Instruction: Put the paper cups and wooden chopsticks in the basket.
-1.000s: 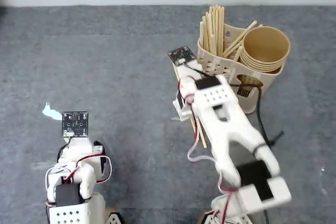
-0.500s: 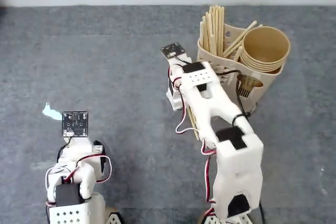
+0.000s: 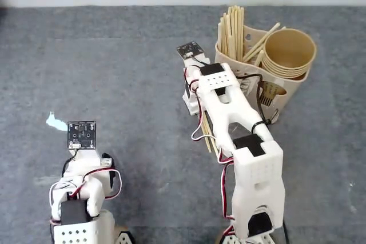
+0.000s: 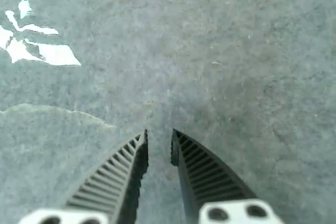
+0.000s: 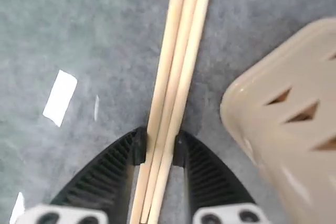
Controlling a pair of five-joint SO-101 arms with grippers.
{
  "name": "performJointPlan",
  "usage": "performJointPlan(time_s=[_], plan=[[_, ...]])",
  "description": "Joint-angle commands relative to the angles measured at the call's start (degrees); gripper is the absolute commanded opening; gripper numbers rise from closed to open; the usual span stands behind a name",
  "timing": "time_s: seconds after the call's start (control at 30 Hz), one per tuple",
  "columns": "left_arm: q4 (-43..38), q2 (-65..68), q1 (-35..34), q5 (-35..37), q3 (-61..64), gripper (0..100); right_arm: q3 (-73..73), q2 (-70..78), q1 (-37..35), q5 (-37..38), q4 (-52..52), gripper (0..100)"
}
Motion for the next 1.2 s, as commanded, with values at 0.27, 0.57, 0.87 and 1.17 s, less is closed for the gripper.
performJointPlan(time_s=[0.27,0.57,0.87,1.17], plan=[[-1.2,0.0,-0.5,-0.7,-0.2,8,-0.1,-7.7,-1.0,2.0,5.4,0.8],[-2.3,-0.1,-0.4,-0.8,0.7,8,-0.1,-16.0,-3.9,2.0,10.5,0.8],[-2.5,-0.1,-0.3,-0.8,1.1,8,-0.1,-22.8,-5.2,2.1,13.4,0.8],[-2.5,-0.1,-0.2,-0.8,1.2,8,-0.1,-44.4,-7.6,2.2,16.3,0.8]])
